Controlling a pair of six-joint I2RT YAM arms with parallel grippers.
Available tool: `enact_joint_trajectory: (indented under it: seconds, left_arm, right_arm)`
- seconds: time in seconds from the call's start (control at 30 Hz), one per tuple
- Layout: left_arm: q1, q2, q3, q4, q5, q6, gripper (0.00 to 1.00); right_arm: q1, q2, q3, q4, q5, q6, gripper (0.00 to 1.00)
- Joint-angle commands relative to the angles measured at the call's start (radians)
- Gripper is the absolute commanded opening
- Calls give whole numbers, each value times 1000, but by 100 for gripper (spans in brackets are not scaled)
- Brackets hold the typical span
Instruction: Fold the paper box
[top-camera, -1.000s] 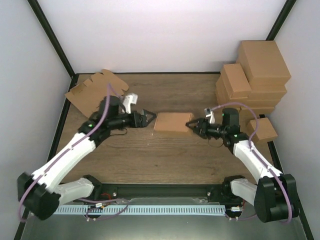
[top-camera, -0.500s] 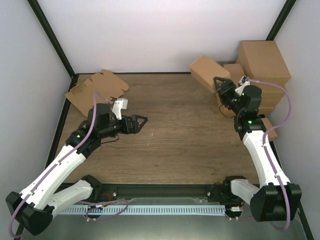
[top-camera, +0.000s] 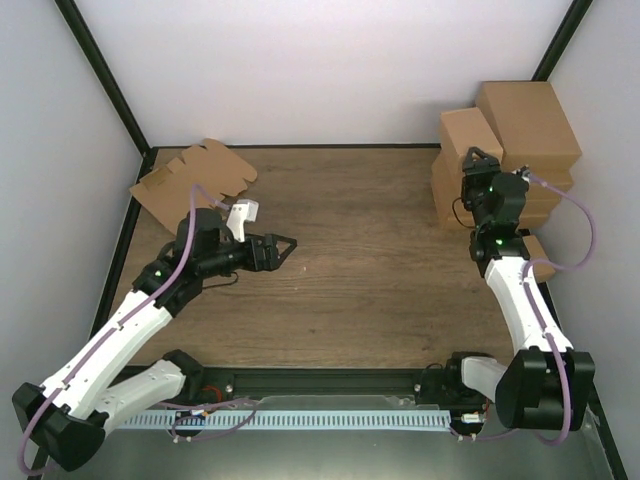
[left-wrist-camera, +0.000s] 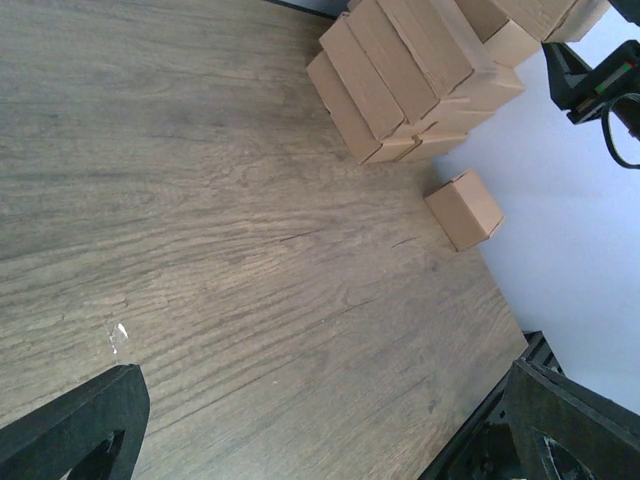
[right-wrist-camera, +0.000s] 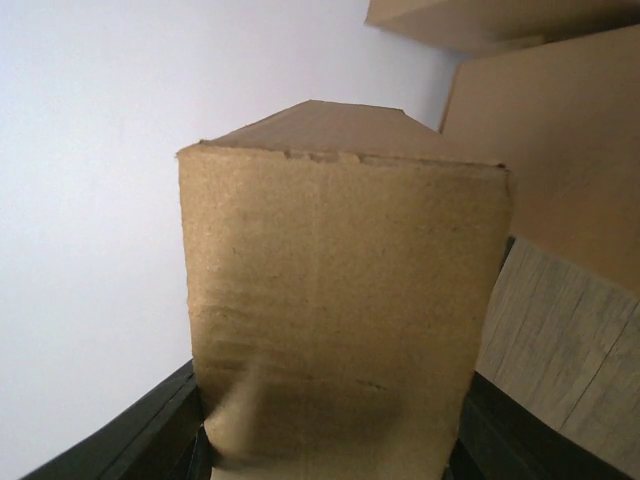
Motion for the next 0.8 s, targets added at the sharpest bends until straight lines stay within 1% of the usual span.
enact_joint_trajectory:
  seconds: [0.0,0.2,0.3,0.43,0.63,0.77]
  left_arm:
    - [0,-7,-21,24,31,3,100]
    - [0,0,-22,33,41,-1,100]
    - [0,5,-22,36,45,-3,100]
    - [0,11,-27,45,47,-12,100]
    - [0,13,-40,64,52,-28,100]
    - [0,20,-51,77,65,-38,100]
  right_arm:
    - [-25,18,24,72,130,64,36]
    - [-75,90,38,127,94,75,36]
    - [-101,140,60,126,53,88,36]
    - [-112,189,66,157,18,104,36]
    - [-112,216,78,168,-12,97,36]
    - [-112,221,71,204,-15,73,35]
